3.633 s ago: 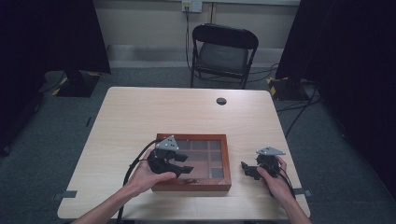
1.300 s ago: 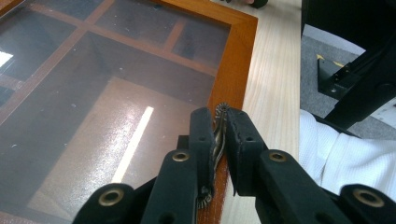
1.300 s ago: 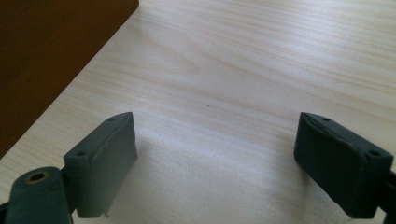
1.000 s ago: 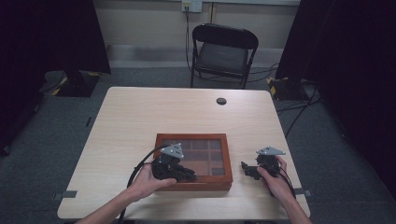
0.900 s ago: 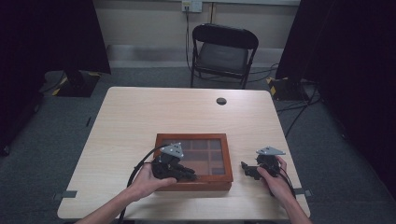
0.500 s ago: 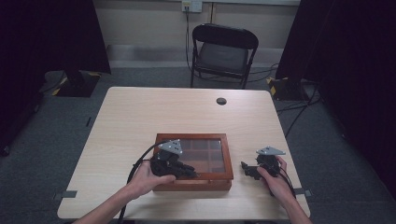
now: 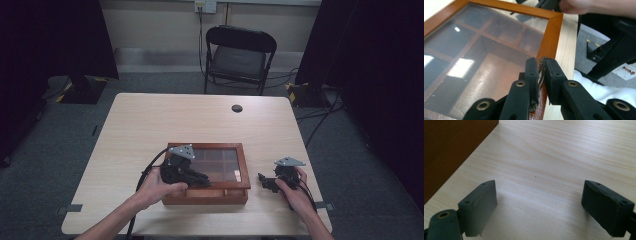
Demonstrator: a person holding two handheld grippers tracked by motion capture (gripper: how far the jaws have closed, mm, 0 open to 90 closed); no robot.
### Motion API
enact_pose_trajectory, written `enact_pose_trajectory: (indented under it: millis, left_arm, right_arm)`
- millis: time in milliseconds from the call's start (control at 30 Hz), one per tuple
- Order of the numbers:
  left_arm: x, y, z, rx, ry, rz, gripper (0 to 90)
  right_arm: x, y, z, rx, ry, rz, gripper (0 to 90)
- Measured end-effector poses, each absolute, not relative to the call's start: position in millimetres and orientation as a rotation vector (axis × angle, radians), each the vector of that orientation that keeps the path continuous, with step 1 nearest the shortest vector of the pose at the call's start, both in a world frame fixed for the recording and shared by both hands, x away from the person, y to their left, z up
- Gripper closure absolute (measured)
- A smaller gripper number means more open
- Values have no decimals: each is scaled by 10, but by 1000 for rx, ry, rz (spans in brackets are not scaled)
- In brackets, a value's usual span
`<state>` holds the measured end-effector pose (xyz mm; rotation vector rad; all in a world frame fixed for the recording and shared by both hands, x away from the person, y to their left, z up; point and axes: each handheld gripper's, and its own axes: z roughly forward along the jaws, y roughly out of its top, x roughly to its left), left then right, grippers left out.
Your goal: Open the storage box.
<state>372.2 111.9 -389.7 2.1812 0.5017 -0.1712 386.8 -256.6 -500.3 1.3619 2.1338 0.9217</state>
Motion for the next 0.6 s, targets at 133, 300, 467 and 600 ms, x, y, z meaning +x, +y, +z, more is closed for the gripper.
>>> enact_pose_trajectory:
  millis: [133,300,467,600]
  left_arm:
    - [3760,1129,-3863,2187,501,-198,812]
    - [3771,1121,-3830,2180,506,-189,812]
    - [3798,1111,-3766,2193,513,-188,811]
    - [3845,1142,-3674,2164,514,-190,812]
  right_arm:
    - [3868,-2566,-5003,1362,2134,921,123]
    - [3868,-2566,-5003,1362,2134,921,123]
    - [3868,-2566,-5003,1362,2134,922,123]
    - [3868,-2566,-5003,1362,2134,921,123]
